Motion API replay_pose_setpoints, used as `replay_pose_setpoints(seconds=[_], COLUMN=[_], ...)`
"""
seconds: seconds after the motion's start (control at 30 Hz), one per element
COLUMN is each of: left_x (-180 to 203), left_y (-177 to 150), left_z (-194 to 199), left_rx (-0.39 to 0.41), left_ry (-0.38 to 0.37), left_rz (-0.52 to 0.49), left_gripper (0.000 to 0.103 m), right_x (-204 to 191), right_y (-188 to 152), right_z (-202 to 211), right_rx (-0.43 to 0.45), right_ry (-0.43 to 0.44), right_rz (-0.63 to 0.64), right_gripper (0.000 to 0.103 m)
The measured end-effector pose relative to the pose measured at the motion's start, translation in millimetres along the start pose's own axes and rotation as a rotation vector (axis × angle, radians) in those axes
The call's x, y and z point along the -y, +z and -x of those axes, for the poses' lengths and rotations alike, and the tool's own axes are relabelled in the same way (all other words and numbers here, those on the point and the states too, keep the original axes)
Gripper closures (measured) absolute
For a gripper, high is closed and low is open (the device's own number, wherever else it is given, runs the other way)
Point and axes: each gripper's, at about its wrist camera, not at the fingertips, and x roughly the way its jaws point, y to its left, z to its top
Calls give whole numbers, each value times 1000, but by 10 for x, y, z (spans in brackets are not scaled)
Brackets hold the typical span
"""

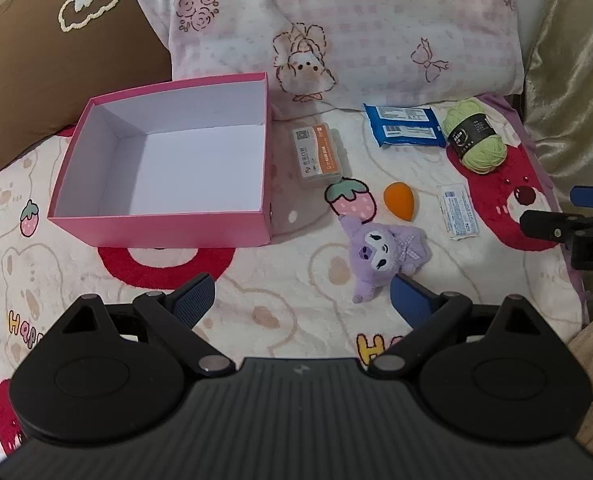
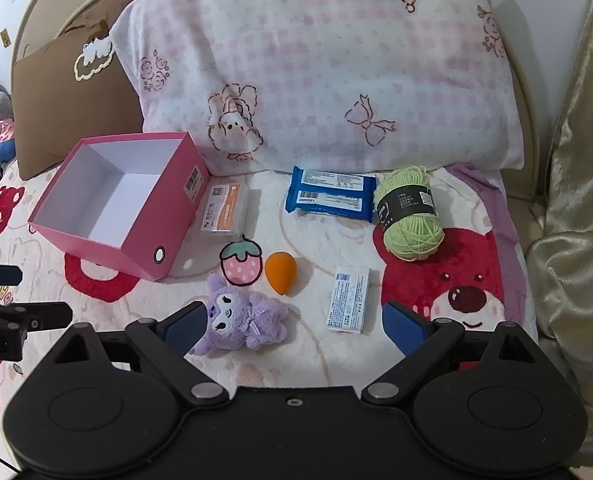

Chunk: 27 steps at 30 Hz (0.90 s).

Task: Organize objects
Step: 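Move the left gripper toward the purple plush doll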

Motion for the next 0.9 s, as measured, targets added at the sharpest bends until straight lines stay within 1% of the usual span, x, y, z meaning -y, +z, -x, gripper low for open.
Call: replay_pose_setpoints(seconds=[0.23, 0.6, 0.73, 0.83, 0.9], left_x=[15, 45, 58, 54, 72], left_y=[6, 0, 18, 50, 80], left_z=[27, 46, 40, 17, -14], left_rx=[-11, -9, -18, -18, -18], left_ry=[-17, -12, -24, -36, -38], left_rz=[2, -13, -14, 5, 16], left_gripper=[8, 8, 8, 8, 8], right_x=[10, 12, 38, 51, 70], right_y=[-13, -19, -18, -20, -34], right_z=[50, 55, 55, 23, -10], right_rx=[2, 1, -1, -3, 11], right_ry=[5, 2, 1, 17, 46], right_rz=[3, 13, 5, 10, 18], right_gripper=[7, 7, 7, 7, 7])
